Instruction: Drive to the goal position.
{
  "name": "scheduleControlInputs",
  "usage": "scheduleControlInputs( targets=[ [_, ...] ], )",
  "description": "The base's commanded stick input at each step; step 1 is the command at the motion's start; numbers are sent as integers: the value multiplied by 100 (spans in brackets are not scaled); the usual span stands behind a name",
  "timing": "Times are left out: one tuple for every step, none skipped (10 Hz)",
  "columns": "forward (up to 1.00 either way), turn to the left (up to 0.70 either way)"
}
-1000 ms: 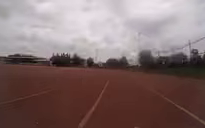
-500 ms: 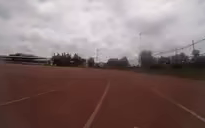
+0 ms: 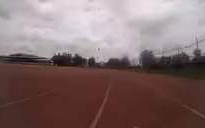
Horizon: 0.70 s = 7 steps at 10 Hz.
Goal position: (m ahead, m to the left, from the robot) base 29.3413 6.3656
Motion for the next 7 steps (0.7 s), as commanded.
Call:
scheduleControlInputs(
  targets=[
    [70,0],
    [70,0],
    [70,0],
    [70,0],
    [70,0],
    [70,0],
    [70,0]
  ],
)
